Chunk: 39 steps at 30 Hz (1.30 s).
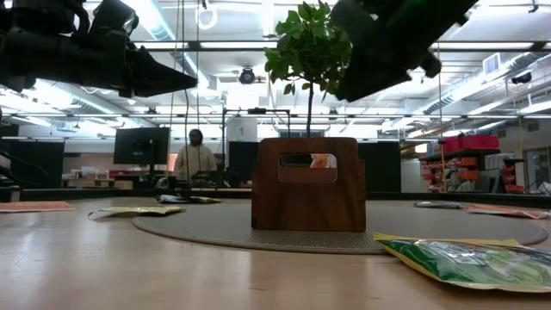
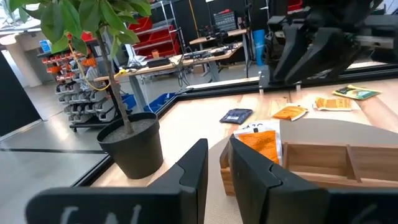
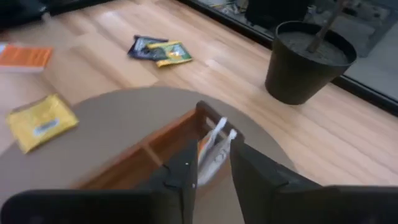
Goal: Pick & Place Tea
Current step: Put the orange tea bag into the top compartment of the top section wooden organizer
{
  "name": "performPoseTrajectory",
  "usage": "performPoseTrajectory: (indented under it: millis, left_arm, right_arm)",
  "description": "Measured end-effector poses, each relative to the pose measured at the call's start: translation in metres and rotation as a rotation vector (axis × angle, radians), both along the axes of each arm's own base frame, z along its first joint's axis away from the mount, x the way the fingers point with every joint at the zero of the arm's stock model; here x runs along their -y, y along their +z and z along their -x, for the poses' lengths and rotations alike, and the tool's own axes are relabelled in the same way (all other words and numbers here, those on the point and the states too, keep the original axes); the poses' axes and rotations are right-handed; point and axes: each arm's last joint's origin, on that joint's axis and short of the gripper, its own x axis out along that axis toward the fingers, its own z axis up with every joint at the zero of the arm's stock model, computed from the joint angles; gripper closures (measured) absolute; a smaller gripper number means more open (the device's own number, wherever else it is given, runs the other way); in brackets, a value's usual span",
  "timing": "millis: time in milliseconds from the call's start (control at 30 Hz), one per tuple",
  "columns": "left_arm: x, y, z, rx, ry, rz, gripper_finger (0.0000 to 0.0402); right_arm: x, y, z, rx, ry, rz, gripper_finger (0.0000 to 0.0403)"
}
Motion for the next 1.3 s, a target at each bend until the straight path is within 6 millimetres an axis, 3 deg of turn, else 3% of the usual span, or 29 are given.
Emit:
performPoseTrajectory:
  millis: [300, 500, 700, 867, 1000, 1133, 1300]
  left_arm:
    - [0.000, 0.000, 0.000, 0.011, 0.000, 0.021, 0.0333]
    - [0.000, 0.001, 0.000, 0.026, 0.000, 0.052, 0.0333]
    - [0.000, 0.000, 0.000, 0.032, -0.001, 0.071, 0.0333]
    - [0.000, 0.001, 0.000, 0.037, -0.001, 0.072, 0.0333]
    - [0.000, 0.001, 0.000, 0.038, -0.001, 0.072, 0.0333]
    - [0.000, 0.001, 0.000, 0.035, -0.001, 0.071, 0.0333]
    - [0.000, 0.000, 0.000, 0.031, -0.001, 0.071, 0.0333]
  right_arm:
    - [-0.020, 0.004, 0.041, -0.020, 0.110, 0.050, 0.0349]
    - [-0.025, -0.002, 0.075, 0.168, 0.266, -0.002, 0.0389]
    - [-0.010, -0.001, 0.085, 0.389, 0.646, -0.127, 0.0397]
    - [0.017, 0.001, 0.098, 0.522, 0.891, -0.171, 0.0397]
    - [0.036, -0.005, 0.116, 0.542, 0.861, -0.189, 0.0397]
    - [0.048, -0.007, 0.129, 0.484, 0.789, -0.063, 0.0387]
    - [0.060, -0.003, 0.139, 0.500, 0.518, -0.044, 0.0384]
